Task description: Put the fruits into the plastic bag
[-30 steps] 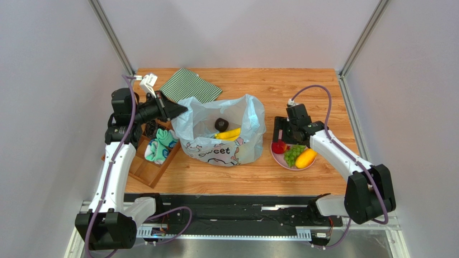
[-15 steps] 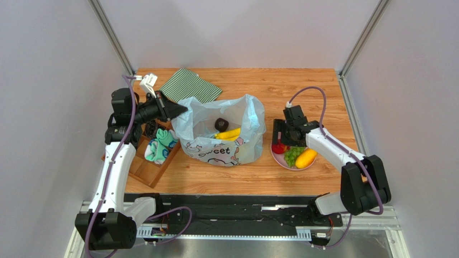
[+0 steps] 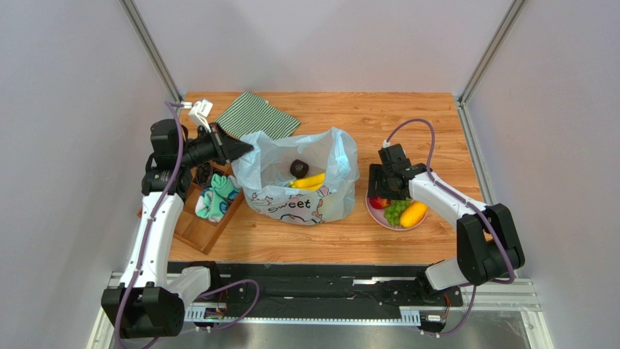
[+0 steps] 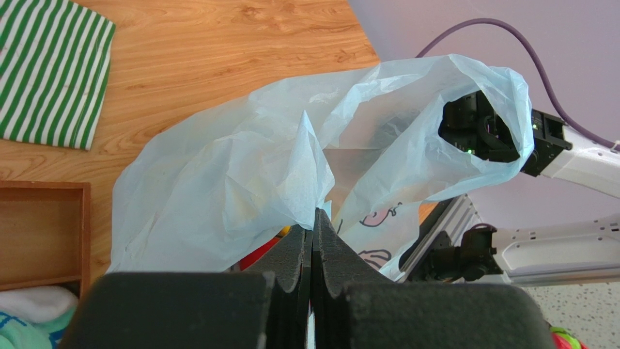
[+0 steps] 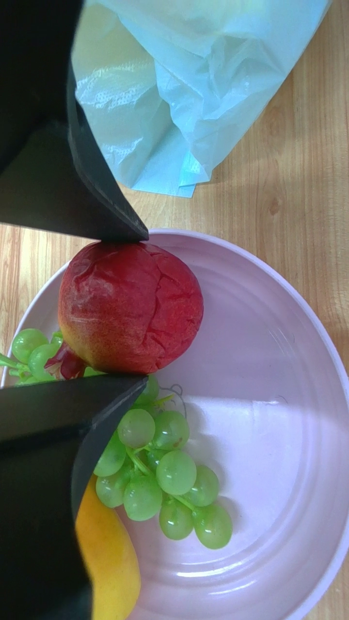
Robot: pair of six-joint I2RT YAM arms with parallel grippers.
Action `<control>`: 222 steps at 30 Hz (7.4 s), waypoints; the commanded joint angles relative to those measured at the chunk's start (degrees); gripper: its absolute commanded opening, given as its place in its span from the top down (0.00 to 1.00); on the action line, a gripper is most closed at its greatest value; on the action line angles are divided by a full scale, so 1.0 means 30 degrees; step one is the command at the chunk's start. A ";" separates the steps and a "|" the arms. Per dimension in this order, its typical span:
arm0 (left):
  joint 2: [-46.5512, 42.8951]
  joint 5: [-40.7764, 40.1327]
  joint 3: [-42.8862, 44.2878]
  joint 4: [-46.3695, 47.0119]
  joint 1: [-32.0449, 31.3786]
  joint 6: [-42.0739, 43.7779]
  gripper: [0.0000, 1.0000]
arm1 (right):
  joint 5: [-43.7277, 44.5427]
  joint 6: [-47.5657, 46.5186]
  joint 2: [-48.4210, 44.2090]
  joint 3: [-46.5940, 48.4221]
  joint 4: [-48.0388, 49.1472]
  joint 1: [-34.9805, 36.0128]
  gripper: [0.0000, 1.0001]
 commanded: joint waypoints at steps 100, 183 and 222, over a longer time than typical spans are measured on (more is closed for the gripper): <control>0.0057 -0.0640 0.0436 -0.0391 0.0148 0.0952 1.00 | 0.5040 -0.2162 0.9576 1.6901 -0.6586 1.1203 0.11; 0.0555 -0.0024 0.0319 -0.0186 0.0148 0.0425 1.00 | 0.3513 0.2290 -0.5954 -0.0030 -0.2718 0.0831 0.35; 0.0672 0.0122 0.0231 -0.0069 0.0148 0.0278 1.00 | 0.5975 0.3609 -0.1850 -0.0940 -0.3275 0.2619 0.61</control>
